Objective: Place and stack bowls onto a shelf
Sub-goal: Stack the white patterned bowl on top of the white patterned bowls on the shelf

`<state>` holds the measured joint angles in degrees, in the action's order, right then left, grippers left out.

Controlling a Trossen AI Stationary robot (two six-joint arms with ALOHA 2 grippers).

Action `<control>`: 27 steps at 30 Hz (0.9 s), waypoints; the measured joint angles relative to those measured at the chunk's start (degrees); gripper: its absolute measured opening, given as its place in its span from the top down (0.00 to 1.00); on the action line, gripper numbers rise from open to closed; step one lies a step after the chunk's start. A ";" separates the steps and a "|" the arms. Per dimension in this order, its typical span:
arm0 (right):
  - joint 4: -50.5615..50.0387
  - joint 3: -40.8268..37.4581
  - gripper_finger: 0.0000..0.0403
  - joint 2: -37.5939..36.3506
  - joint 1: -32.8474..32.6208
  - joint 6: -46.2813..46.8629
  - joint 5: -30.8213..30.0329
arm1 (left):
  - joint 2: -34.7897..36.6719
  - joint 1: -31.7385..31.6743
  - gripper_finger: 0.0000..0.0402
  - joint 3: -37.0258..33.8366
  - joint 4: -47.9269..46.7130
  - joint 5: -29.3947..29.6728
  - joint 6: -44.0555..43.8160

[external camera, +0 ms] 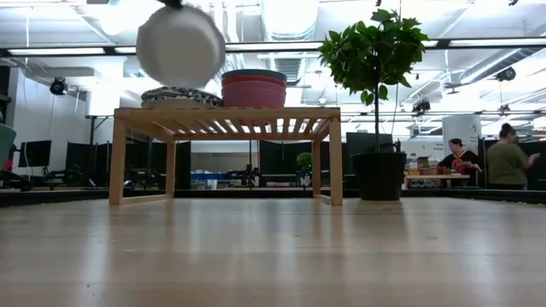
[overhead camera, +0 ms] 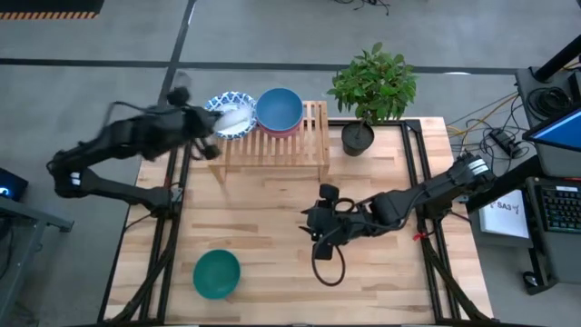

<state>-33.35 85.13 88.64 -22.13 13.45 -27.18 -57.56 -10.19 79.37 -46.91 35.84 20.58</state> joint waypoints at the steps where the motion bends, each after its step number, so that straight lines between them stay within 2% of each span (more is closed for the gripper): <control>1: 0.88 -0.92 0.58 0.00 -0.02 0.00 0.00 | -0.98 -0.41 1.00 -0.88 -0.14 1.64 0.09; 5: 2.76 -2.97 0.58 0.00 -0.02 0.46 0.04 | -4.47 -1.54 1.00 -3.20 0.00 17.51 1.69; 7: 2.97 -3.46 0.58 -0.02 -0.02 1.57 0.02 | -5.76 -1.61 1.00 -3.91 -0.01 20.95 2.99; 13: 2.87 -4.03 0.58 -0.02 -0.01 2.59 0.01 | -7.83 -1.55 1.00 -4.15 0.84 15.43 2.30; 22: 5.16 -4.99 0.58 -0.02 -0.02 2.45 0.08 | -10.57 -1.55 0.99 -4.15 1.06 15.45 0.42; 27: 5.36 -5.19 0.58 -0.02 -0.02 2.45 0.09 | -10.86 -1.55 0.92 -4.15 1.05 15.38 -0.35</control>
<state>-27.99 79.94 88.62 -22.15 15.90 -27.09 -68.42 -11.75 75.22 -45.86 51.22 20.23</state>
